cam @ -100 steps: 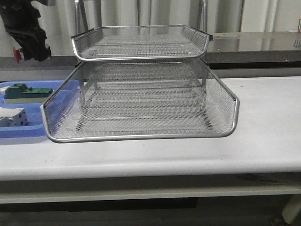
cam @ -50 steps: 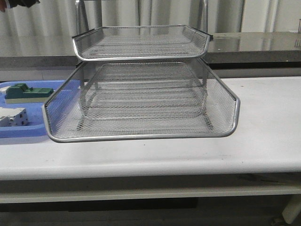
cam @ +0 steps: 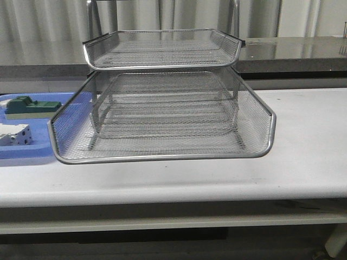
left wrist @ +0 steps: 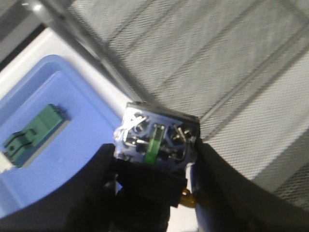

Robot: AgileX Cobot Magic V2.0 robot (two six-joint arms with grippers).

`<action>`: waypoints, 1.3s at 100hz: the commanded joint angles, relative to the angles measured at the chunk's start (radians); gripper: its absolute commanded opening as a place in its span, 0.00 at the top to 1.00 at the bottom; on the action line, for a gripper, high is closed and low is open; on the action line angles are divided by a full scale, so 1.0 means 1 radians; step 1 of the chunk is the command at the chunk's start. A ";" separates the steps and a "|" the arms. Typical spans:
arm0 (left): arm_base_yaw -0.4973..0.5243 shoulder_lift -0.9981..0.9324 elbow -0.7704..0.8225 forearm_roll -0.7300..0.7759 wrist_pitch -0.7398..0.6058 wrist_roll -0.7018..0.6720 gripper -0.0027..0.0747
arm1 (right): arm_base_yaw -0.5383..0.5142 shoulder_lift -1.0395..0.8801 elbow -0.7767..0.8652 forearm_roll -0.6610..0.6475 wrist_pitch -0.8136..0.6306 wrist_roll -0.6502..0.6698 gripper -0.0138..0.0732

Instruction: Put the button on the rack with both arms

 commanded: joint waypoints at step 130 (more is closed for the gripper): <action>-0.336 0.201 0.129 -0.071 -0.044 0.041 0.73 | -0.003 0.002 -0.034 -0.018 -0.044 -0.004 0.92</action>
